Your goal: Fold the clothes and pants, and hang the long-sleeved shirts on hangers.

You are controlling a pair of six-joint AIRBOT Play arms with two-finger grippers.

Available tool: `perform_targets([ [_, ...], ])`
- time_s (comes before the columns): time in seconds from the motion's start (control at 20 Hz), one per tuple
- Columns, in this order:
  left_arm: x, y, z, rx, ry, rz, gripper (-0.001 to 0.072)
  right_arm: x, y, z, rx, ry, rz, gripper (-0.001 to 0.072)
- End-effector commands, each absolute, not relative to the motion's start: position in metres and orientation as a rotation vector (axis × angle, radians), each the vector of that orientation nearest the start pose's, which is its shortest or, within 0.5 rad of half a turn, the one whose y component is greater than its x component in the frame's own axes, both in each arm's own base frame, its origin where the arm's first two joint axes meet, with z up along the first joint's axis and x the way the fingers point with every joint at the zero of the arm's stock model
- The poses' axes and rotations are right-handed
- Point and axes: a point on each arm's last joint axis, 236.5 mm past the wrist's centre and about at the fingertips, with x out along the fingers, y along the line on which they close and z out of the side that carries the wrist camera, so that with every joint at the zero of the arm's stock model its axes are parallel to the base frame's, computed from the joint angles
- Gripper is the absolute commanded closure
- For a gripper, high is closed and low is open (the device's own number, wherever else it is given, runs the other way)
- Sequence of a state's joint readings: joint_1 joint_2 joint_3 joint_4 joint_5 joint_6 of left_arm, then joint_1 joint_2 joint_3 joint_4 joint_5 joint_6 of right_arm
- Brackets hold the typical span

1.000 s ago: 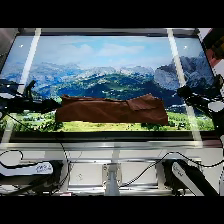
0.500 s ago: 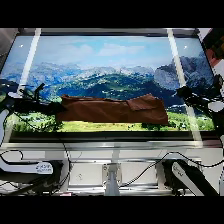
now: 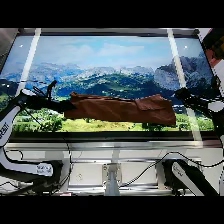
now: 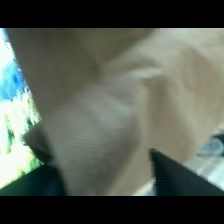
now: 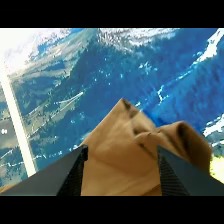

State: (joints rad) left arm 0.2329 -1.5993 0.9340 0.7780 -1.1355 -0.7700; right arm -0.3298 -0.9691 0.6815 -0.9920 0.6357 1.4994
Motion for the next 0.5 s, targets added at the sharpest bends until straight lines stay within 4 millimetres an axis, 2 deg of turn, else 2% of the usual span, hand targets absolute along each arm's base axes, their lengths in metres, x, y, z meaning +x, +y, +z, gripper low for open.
perform_targets([
  [0.0, 0.373, -0.089, -0.104, -0.516, 1.272, -0.603, 0.0405, 0.371, -0.043, 0.012, 0.668, 0.817, -0.154, 0.0237],
  [0.05, 0.377, -0.091, -0.101, -0.538, 1.256, -0.600, 0.0614, 0.371, -0.042, 0.012, 0.668, 0.819, -0.153, 0.0236],
  [0.1, 0.380, -0.092, -0.099, -0.553, 1.245, -0.601, 0.0692, 0.371, -0.042, 0.012, 0.669, 0.819, -0.152, 0.0236],
  [0.15, 0.381, -0.093, -0.097, -0.561, 1.239, -0.602, 0.0692, 0.371, -0.042, 0.012, 0.669, 0.819, -0.152, 0.0237],
  [0.25, 0.382, -0.095, -0.087, -0.563, 1.226, -0.626, 0.0692, 0.370, -0.041, 0.011, 0.670, 0.824, -0.150, 0.0311],
  [0.3, 0.383, -0.096, -0.074, -0.550, 1.214, -0.654, 0.0693, 0.368, -0.040, 0.010, 0.672, 0.834, -0.146, 0.0347],
  [0.45, 0.394, -0.097, -0.017, -0.487, 1.120, -0.727, 0.0693, 0.358, -0.029, 0.004, 0.681, 0.899, -0.117, 0.0347],
])
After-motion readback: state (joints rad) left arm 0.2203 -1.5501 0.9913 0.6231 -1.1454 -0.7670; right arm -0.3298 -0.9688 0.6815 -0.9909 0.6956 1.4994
